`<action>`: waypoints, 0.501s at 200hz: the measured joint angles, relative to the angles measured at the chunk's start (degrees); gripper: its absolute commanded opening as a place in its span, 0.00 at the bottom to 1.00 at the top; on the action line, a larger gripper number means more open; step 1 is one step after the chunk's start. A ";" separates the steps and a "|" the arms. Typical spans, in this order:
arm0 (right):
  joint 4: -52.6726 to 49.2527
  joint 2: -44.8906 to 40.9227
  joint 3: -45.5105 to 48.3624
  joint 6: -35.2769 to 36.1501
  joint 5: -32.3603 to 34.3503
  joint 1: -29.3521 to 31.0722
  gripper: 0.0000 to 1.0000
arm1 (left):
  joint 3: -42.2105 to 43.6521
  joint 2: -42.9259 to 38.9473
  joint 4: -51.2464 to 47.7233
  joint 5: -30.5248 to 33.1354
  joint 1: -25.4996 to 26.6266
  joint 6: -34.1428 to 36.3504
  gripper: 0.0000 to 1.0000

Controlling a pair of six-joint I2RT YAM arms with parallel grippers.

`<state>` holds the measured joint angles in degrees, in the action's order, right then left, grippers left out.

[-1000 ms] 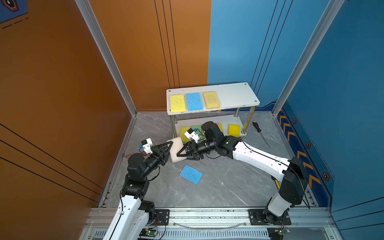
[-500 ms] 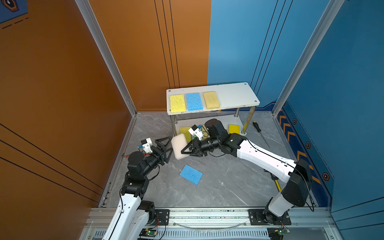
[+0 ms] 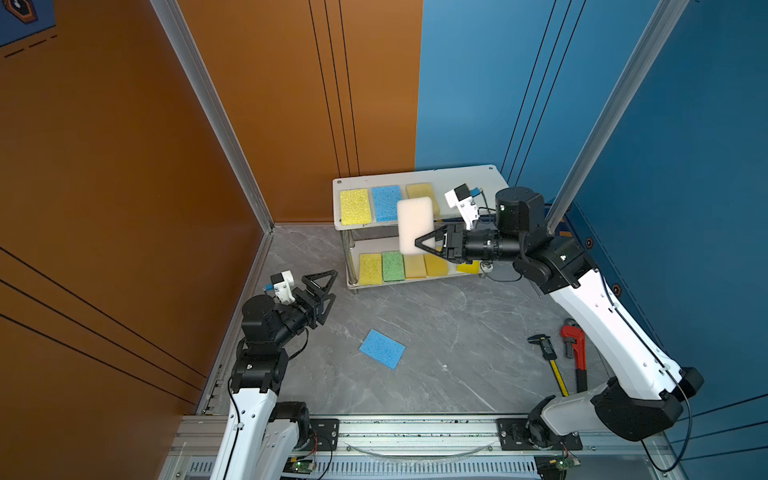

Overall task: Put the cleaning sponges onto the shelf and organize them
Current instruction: 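Carry the white foam sponge up to the shelf top with the right gripper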

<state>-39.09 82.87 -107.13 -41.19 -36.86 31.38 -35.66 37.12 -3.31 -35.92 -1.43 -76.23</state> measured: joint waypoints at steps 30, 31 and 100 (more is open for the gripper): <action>-2.62 4.31 -8.96 1.55 0.24 -8.79 0.32 | -2.10 2.01 -3.26 -1.03 -0.13 2.75 0.98; -2.69 4.46 -9.18 1.57 0.20 -8.98 0.32 | -2.21 2.01 -3.39 -1.07 -0.13 2.89 0.98; -13.51 21.94 -24.74 7.06 -1.88 -18.67 0.31 | -3.15 -0.52 -10.62 -2.73 -1.40 6.23 0.98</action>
<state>-52.60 104.81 -131.87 -34.13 -38.74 12.71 -38.81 36.60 -13.93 -38.65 -2.83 -70.00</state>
